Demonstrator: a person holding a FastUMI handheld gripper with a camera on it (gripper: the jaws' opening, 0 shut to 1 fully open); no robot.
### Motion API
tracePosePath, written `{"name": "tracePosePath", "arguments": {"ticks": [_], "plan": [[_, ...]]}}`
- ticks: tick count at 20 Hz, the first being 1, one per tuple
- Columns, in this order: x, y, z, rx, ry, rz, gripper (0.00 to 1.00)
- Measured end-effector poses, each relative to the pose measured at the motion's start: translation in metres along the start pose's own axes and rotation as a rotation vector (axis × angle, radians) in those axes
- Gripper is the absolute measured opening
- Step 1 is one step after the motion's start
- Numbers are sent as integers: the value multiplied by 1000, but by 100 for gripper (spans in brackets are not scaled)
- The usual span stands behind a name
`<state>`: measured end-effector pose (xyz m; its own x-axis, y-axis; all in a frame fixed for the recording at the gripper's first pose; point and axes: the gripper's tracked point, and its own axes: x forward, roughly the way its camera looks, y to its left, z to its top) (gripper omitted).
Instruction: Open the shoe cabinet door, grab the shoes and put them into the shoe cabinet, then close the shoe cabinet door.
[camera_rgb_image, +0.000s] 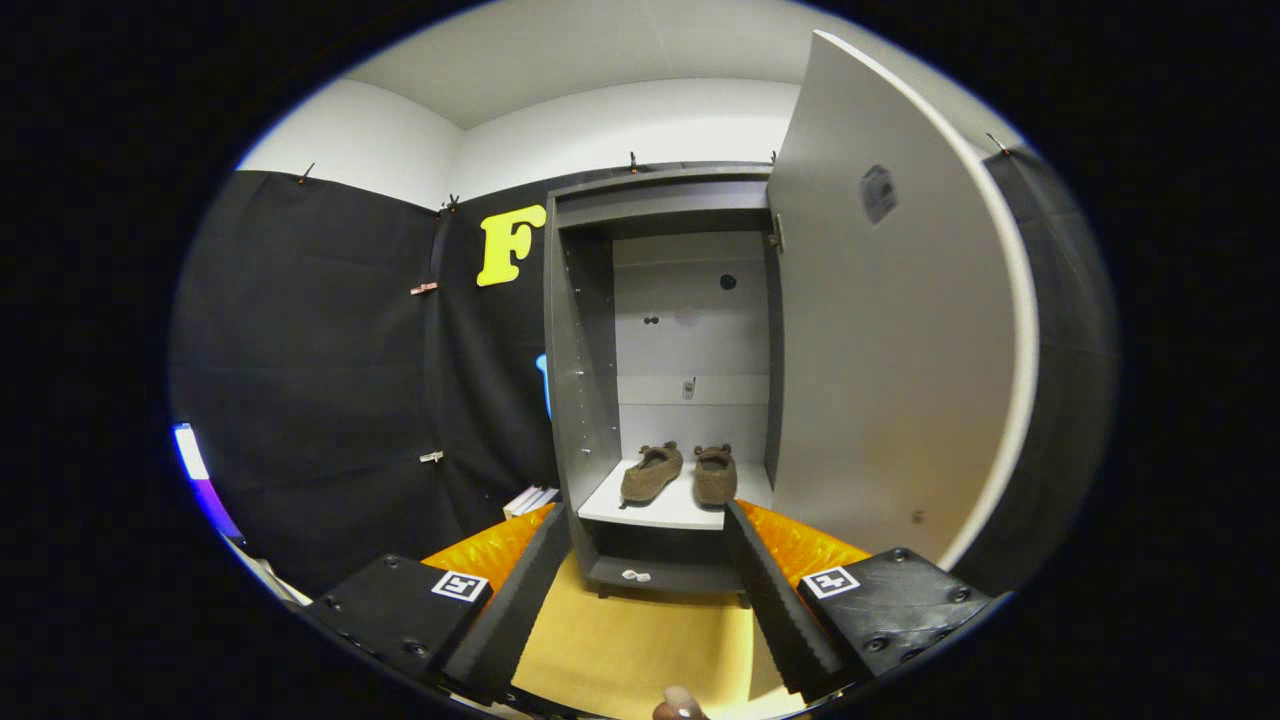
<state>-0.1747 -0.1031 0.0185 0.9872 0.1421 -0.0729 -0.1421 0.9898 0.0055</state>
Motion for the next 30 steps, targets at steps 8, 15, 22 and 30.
{"name": "tracePosePath", "arguments": {"ticks": [8,15,22,30], "plan": [[-84,-94,2,27,-28,-29,99],[-77,-156,-1,66,-14,-75,99],[-38,-174,-25,94,81,-20,99],[-25,-142,-27,104,79,73,99]]}}
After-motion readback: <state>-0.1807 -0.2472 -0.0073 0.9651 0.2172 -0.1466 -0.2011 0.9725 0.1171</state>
